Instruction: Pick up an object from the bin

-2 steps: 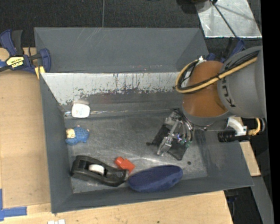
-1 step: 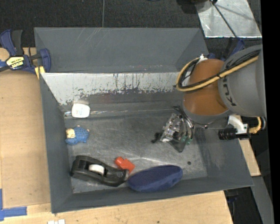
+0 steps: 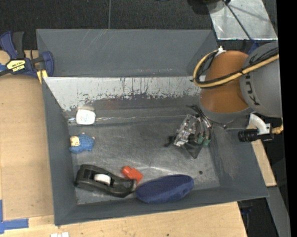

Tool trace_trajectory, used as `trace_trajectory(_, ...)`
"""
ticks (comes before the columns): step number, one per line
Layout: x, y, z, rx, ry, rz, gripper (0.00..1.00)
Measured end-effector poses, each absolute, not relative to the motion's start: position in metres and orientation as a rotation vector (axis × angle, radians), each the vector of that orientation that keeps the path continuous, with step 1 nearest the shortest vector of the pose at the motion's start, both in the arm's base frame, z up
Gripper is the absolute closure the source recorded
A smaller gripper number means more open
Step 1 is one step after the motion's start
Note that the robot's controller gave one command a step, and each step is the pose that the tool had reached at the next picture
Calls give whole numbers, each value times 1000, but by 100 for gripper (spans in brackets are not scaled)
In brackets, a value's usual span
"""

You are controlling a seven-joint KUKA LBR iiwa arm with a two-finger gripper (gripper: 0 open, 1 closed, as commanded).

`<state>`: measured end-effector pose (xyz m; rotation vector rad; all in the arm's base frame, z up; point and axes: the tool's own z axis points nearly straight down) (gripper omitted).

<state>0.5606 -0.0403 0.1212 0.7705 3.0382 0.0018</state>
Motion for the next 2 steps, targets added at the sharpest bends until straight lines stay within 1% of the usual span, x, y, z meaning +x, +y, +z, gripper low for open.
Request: trace_trajectory(2, 564, -42, 203, 762, 3039, 2, 100)
